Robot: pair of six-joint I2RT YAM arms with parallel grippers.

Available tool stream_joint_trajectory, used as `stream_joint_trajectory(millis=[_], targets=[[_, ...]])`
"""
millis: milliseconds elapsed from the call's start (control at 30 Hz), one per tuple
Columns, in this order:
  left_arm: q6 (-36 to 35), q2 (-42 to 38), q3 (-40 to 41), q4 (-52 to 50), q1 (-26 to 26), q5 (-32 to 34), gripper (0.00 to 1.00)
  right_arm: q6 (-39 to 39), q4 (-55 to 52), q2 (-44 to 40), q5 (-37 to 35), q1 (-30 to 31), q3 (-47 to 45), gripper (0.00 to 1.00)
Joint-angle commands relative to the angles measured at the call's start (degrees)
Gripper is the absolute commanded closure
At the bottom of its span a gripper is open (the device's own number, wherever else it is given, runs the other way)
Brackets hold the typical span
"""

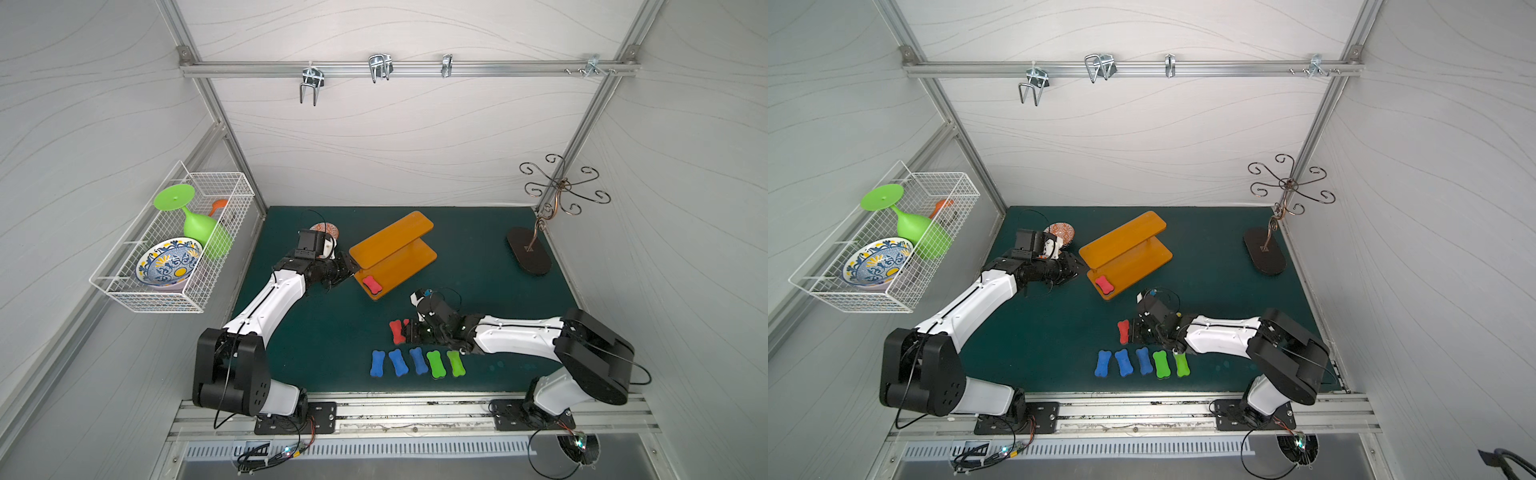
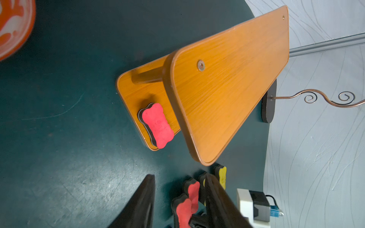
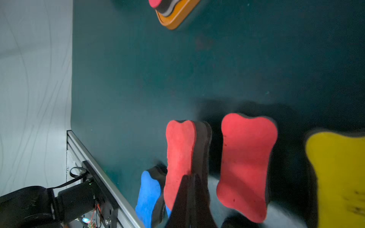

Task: Remove the whiteboard erasers from the shelf
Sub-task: Place the whiteboard eraser at the center of the board.

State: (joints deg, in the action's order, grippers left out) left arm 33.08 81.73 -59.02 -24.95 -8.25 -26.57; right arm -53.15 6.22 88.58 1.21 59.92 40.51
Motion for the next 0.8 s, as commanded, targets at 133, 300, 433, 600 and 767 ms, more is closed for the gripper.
stream_joint_trajectory(millis=[133, 300, 433, 600, 767], targets=[[-0.65, -1.58, 0.33, 1.86, 0.08, -0.59, 0.55, -3.80, -1.91, 4.76, -2.57, 1.08, 3.17, 1.00], [-0.82, -1.51, 0.40, 1.63, 0.16, -0.62, 0.55, -3.46, -1.48, 7.88, -1.31, 1.30, 5.56, 1.00], [-0.91, -1.40, 0.41, 1.64, 0.25, -0.82, 0.55, -3.63, -1.47, 8.43, -0.89, 1.19, 5.30, 0.98], [-0.82, -1.29, 0.40, 1.73, 0.33, -0.99, 0.55, -3.21, -1.91, 7.79, -0.69, 1.01, 5.15, 0.84], [-1.08, -1.71, 0.27, 1.44, 0.34, -0.80, 0.55, -1.97, -2.69, 5.62, -0.39, 0.49, 5.17, 0.65]])
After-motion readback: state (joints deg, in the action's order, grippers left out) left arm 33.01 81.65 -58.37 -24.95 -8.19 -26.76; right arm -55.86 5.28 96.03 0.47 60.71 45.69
